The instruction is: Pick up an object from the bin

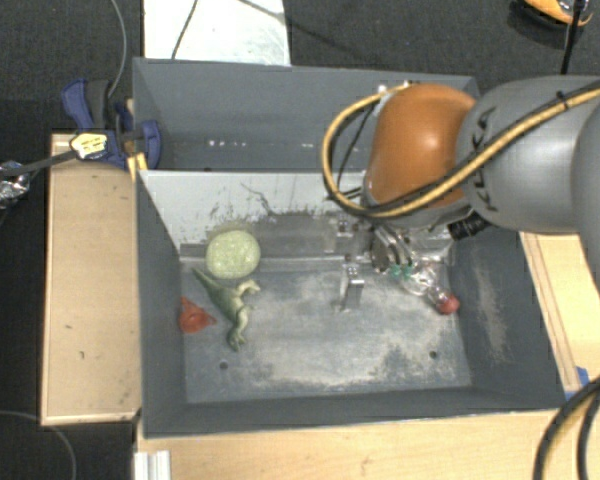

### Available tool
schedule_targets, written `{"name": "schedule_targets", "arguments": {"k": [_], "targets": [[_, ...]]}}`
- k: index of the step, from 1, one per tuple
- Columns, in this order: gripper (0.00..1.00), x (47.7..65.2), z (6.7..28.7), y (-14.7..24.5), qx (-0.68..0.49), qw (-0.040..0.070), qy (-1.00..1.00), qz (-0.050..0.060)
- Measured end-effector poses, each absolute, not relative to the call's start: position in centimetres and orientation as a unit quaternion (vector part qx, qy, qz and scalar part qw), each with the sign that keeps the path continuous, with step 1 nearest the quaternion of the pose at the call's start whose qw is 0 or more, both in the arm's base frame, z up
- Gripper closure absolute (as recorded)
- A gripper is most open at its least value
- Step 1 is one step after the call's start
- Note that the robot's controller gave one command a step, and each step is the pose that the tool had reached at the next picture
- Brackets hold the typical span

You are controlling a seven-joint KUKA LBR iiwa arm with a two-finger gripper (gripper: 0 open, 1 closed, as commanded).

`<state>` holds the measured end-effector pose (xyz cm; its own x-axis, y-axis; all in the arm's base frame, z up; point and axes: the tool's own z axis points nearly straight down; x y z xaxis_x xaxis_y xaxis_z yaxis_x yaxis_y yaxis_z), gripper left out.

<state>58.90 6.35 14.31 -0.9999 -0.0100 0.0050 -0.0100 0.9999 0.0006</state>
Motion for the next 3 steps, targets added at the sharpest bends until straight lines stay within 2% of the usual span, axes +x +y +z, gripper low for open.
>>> {"name": "schedule_targets", "arguments": {"k": [1,2,3], "targets": [[0.00,59.1,14.8,6.3,0.004,-0.002,-1.000,-0.001],[0.00,58.8,9.7,9.2,-0.022,-0.003,-1.000,-0.001],[0.00,58.6,6.7,11.6,-0.052,0.001,-0.999,-0.001]]}}
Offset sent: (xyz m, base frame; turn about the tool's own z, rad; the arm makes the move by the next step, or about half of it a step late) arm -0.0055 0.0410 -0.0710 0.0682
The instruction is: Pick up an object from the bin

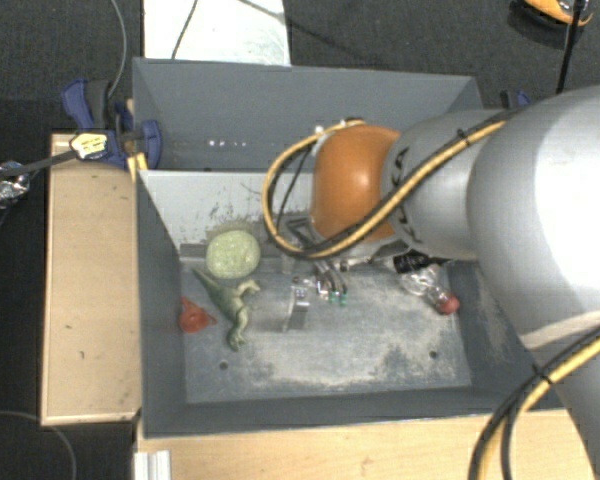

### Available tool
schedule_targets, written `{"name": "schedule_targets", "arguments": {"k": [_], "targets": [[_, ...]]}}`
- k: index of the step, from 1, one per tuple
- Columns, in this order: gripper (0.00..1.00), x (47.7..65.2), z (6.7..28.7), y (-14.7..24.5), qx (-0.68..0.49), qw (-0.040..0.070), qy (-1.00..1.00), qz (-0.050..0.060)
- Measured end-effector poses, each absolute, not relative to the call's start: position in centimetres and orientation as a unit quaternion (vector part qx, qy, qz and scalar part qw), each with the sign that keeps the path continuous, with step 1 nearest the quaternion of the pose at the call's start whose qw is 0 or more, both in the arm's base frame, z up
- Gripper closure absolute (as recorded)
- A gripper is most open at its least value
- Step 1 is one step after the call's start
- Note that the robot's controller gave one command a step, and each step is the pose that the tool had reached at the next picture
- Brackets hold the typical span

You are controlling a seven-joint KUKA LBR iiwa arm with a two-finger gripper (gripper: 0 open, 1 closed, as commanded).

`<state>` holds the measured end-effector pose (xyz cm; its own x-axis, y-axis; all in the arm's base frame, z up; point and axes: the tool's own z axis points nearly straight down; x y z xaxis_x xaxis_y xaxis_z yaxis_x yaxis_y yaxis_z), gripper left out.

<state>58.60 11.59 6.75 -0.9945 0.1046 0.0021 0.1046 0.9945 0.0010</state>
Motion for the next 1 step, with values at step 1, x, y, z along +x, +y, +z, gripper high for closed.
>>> {"name": "schedule_targets", "arguments": {"k": [1], "targets": [[0.00,58.87,7.53,13.19,-0.068,-0.005,-0.998,-0.002]]}}
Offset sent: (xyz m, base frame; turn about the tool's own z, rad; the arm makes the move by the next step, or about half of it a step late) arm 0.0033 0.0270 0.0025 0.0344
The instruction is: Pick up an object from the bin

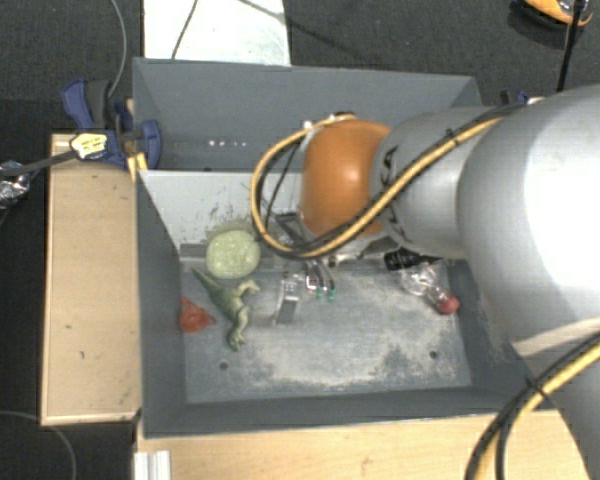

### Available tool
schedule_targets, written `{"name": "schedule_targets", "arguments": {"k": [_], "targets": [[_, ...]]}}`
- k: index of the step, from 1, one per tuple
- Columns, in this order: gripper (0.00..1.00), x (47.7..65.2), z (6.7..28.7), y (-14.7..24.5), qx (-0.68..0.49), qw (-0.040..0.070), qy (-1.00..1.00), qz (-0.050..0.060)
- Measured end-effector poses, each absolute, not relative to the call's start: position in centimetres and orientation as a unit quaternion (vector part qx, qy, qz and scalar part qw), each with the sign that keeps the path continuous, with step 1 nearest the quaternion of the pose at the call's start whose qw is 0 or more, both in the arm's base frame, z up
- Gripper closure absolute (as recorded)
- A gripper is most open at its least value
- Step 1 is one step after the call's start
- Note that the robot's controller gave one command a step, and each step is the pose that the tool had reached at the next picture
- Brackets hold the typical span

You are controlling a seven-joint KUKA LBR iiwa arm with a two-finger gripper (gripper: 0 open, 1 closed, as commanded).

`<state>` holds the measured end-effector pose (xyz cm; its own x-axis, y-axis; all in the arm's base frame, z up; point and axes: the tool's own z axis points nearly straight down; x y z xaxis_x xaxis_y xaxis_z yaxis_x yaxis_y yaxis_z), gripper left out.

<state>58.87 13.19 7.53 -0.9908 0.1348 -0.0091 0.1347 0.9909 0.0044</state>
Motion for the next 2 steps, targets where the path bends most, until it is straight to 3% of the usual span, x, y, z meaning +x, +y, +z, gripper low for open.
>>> {"name": "schedule_targets", "arguments": {"k": [2], "targets": [[0.00,59.13,7.15,14.48,0.115,0.004,0.993,0.002]]}}
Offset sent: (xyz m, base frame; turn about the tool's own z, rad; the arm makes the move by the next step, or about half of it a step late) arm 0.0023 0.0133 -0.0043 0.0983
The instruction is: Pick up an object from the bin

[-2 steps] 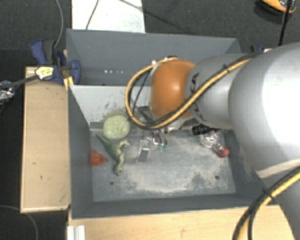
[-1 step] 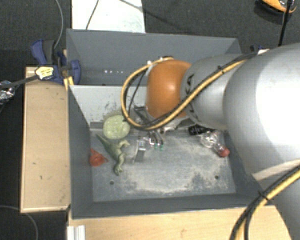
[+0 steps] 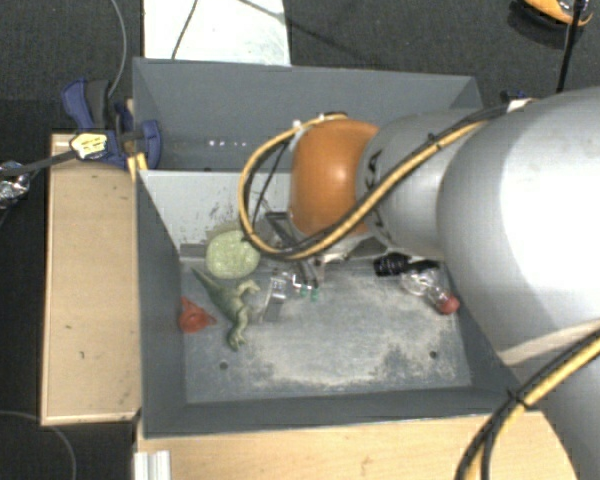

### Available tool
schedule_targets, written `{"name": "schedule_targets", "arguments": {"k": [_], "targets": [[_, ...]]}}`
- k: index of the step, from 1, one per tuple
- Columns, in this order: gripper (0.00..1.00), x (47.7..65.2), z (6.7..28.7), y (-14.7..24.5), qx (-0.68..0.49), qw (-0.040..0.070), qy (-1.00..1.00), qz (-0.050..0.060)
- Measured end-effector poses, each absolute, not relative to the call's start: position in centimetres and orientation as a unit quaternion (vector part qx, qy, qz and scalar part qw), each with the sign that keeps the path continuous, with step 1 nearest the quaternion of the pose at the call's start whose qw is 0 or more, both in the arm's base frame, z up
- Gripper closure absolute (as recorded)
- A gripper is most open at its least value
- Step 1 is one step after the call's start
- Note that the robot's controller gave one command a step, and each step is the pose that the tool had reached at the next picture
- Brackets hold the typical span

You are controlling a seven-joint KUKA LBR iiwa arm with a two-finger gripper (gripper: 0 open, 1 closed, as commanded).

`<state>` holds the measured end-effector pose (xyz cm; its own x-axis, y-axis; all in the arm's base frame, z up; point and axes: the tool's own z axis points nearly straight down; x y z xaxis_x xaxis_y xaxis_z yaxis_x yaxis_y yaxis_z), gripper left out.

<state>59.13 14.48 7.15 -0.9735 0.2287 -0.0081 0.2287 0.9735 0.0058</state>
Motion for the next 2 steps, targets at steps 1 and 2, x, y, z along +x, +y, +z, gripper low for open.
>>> {"name": "schedule_targets", "arguments": {"k": [1,2], "targets": [[0.00,59.33,7.09,16.04,0.100,0.006,0.995,0.003],[0.00,59.32,7.10,16.88,0.098,0.007,0.995,0.004]]}}
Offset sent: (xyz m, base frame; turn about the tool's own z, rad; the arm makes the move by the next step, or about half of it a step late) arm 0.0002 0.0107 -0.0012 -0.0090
